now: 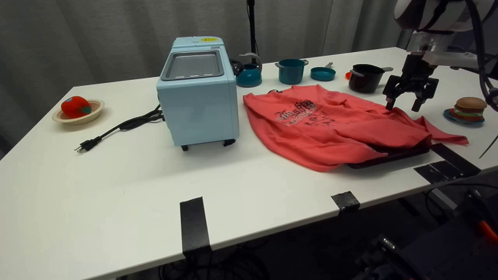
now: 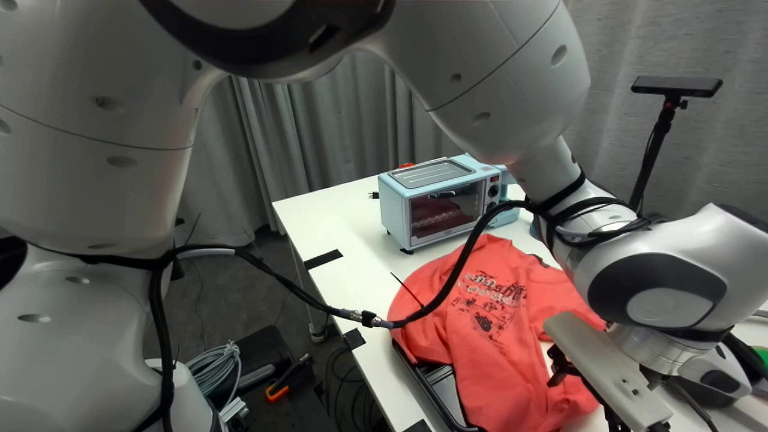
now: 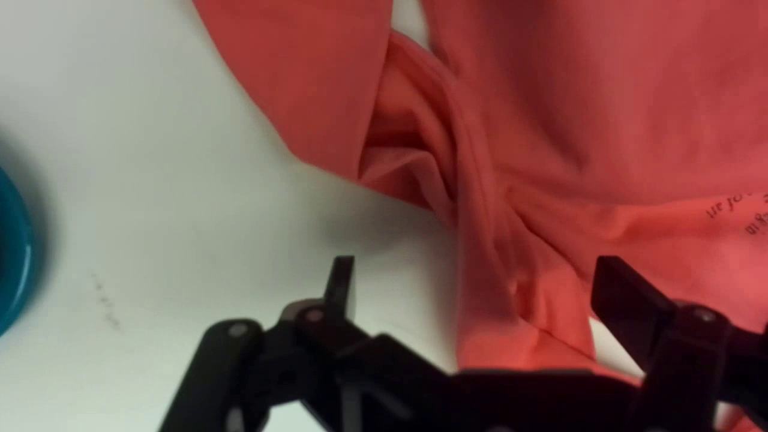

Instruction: Fold the shirt

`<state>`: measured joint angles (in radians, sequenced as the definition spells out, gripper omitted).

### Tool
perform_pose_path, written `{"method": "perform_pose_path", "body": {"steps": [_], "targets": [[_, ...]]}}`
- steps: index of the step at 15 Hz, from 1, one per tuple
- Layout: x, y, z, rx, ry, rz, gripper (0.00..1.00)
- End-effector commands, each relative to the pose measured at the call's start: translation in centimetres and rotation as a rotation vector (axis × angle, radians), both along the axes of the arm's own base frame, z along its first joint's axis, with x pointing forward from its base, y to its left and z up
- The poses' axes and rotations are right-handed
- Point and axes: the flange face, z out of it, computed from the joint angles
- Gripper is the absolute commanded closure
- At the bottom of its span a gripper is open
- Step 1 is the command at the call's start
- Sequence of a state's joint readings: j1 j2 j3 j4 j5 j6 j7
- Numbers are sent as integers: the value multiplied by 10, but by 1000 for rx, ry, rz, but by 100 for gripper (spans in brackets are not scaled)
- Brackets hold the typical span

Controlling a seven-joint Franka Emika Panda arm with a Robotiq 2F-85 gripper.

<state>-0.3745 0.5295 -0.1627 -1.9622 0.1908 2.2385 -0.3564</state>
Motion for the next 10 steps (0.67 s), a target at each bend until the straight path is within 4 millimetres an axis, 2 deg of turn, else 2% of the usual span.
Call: {"method": "perform_pose_path", "body": {"steps": [1,2,4,10], "targets": [[9,9,-19,-2,-29,43,1],[12,13,-22,-5,-41,49,25],[18,18,-24,-9,-59,57,29],[28,13,1,-43,-111,65,77]]}}
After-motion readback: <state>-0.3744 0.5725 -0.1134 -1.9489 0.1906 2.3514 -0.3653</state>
